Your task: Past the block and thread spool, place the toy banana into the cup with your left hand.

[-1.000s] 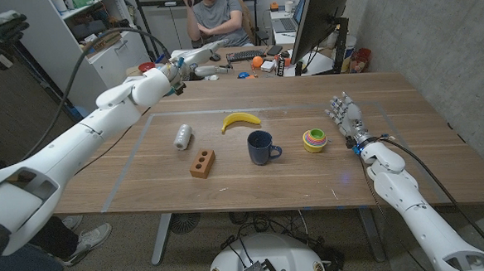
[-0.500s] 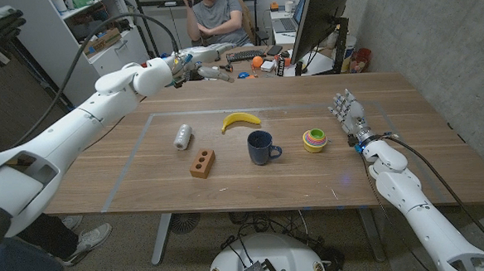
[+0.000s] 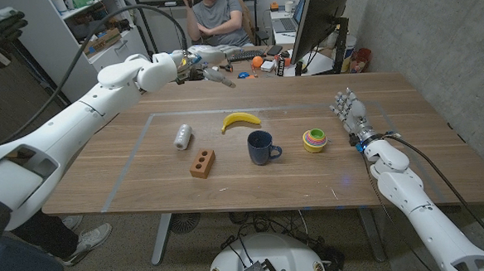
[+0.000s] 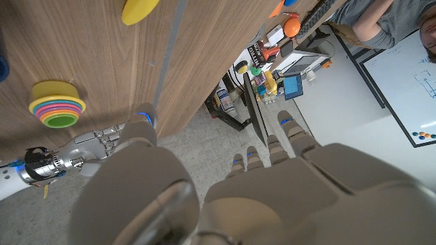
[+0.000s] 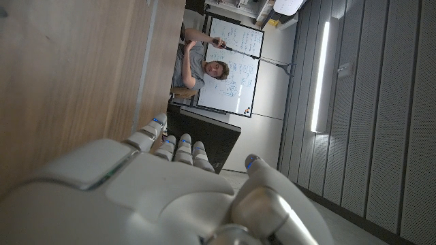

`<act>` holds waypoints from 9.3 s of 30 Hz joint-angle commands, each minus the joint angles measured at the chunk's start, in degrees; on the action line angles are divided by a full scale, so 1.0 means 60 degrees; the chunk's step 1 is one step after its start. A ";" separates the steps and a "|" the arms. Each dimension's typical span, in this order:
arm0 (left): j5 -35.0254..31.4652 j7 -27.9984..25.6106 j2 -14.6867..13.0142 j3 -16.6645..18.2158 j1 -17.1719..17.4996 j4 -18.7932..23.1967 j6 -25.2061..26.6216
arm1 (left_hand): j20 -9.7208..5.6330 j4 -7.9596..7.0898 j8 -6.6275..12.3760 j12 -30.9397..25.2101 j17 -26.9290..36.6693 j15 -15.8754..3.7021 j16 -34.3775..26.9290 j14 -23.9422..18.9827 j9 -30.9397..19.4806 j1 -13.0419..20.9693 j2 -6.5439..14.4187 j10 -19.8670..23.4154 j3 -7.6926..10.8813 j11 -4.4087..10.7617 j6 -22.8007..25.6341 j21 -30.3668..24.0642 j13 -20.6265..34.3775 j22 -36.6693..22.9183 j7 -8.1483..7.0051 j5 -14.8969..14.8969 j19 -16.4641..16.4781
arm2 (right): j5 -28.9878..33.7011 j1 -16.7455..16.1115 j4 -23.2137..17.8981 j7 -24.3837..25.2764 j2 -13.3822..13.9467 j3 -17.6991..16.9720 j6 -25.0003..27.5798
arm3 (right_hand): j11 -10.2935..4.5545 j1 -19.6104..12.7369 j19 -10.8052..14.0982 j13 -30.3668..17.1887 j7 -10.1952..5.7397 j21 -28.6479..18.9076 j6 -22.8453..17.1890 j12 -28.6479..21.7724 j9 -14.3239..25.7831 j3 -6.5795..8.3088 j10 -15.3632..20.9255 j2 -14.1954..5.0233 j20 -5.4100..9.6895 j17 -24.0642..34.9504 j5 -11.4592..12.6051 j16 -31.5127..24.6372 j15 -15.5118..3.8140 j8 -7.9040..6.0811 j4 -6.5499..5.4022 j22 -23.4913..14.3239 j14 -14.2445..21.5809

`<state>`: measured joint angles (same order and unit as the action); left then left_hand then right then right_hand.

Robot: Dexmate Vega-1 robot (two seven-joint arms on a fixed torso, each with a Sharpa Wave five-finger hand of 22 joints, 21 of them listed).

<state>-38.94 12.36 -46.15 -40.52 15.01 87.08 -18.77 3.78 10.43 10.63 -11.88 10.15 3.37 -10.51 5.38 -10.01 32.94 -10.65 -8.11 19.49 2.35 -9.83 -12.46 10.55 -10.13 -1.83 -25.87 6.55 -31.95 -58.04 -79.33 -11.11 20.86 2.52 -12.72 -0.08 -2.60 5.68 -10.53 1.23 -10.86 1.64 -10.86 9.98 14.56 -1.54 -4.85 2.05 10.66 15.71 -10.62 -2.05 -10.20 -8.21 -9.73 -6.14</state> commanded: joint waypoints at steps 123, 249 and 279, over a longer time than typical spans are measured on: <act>-0.3251 -0.2156 0.3235 -0.5484 -0.2421 -0.6229 0.0468 | 0.0565 -0.0418 0.0264 -0.0522 0.0001 -0.0511 -0.0267 -0.1073 -0.0045 0.3378 0.1276 0.1008 -0.1395 0.0049 -0.0164 -0.0043 0.0086 -0.0072 -0.0002 -0.0687 0.0420 | -0.0245 -0.0296 0.0073 -0.0255 -0.0008 0.0364 -0.1092 | 0.0057 -0.0123 0.0141 -0.0020 0.0004 -0.0082 -0.0060 -0.0033 0.0038 -0.0184 0.0056 -0.0084 0.0115 0.0008 0.0117 -0.0068 0.0046 -0.0093 0.0045 -0.0033 0.0072; -0.2996 -0.3484 0.0354 -0.1212 -0.0137 0.0274 0.0301 | -0.2097 -0.0944 0.0576 -0.1592 0.0253 -0.2658 -0.1288 -1.0415 -0.0154 0.5229 0.3253 0.8907 -0.0424 0.0616 0.8092 -0.4436 0.0486 -0.0124 0.0933 0.1421 0.8738 | 0.0061 -0.0268 -0.0210 -0.0068 0.0099 0.0493 -0.1477 | 0.0046 -0.0232 0.0183 -0.0020 -0.0025 -0.0052 -0.0117 -0.0014 0.0040 -0.0261 0.0027 -0.0100 0.0121 0.0009 0.0146 -0.0055 0.0027 -0.0088 0.0083 -0.0023 0.0120; -0.6216 -0.5603 -0.0547 -0.0792 0.0375 0.2429 -0.0551 | -0.2100 -0.0837 0.0425 -0.1456 0.0333 -0.2691 -0.1132 -1.0397 -0.0169 0.5308 0.3161 0.8903 -0.0268 0.0774 0.8199 -0.4479 0.0578 -0.0147 0.0703 0.1522 0.8390 | -0.0102 -0.0821 -0.0719 0.0403 0.0130 0.0539 -0.1835 | 0.0047 -0.0240 0.0193 -0.0020 -0.0006 -0.0053 -0.0126 -0.0024 0.0041 -0.0293 0.0048 -0.0100 0.0121 0.0009 0.0153 -0.0060 0.0026 -0.0090 0.0081 -0.0022 0.0135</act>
<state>-69.15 -16.56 -47.39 -46.15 15.95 96.47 -20.71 -8.07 5.52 13.45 -20.63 11.87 -3.65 -17.35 -52.61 -10.79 64.14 7.69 40.51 13.06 1.86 37.90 -38.80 13.78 -10.80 4.06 -16.69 58.09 -32.12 -62.14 -82.93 -9.27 21.49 5.61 -23.07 0.21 -3.36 6.49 -10.52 1.14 -10.86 1.13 -10.86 9.98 12.96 -1.44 -5.14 2.04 10.68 16.32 -10.80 -1.96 -10.64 -7.60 -9.72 -5.42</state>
